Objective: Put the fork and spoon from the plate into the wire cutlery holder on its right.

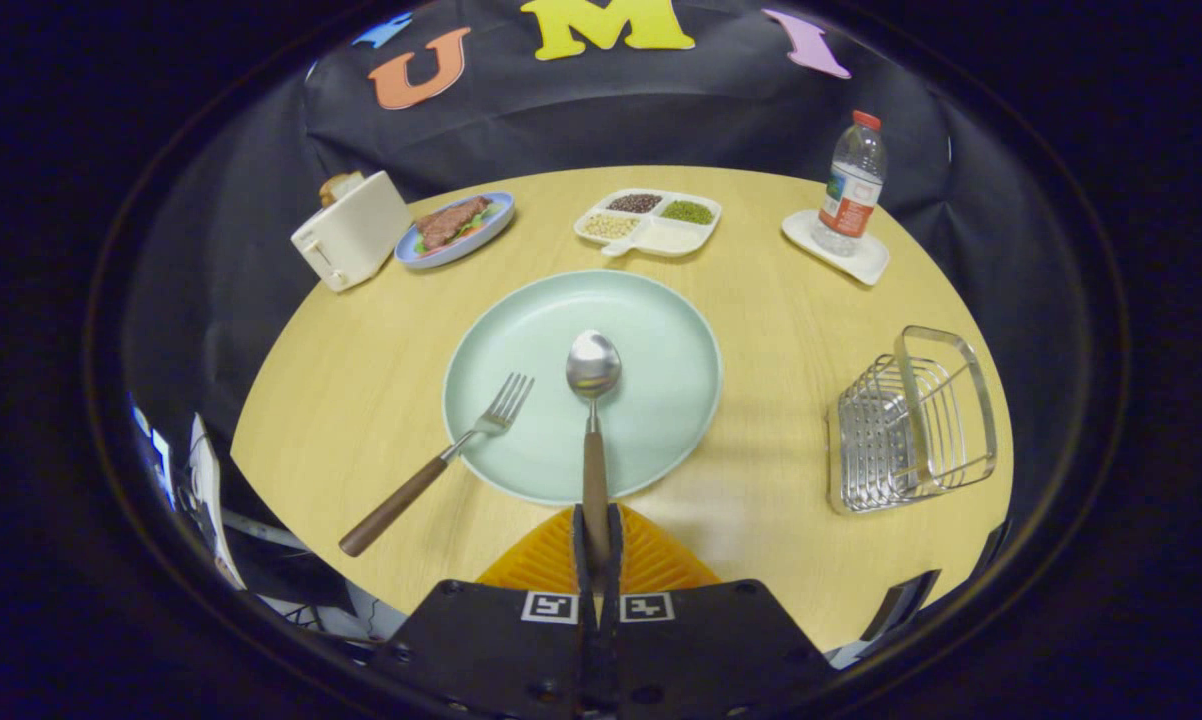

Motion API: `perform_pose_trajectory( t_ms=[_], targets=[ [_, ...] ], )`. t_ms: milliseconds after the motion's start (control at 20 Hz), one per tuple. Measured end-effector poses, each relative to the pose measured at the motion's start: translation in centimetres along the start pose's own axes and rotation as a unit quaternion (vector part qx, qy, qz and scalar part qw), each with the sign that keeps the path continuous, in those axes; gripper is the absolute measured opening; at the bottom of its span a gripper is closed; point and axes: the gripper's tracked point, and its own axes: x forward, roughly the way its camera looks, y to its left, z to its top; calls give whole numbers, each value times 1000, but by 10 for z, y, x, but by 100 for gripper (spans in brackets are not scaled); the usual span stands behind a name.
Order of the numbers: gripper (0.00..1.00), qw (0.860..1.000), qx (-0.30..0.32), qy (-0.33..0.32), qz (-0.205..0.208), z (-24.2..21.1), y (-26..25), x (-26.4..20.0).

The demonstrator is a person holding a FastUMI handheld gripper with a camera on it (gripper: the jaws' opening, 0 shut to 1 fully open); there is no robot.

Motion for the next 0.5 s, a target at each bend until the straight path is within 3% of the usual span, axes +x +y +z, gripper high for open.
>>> perform_pose_trajectory(
  t_ms=[500],
  targets=[
    [0, 1000, 9, -23, 3, 42, -29, -80]
  ],
)
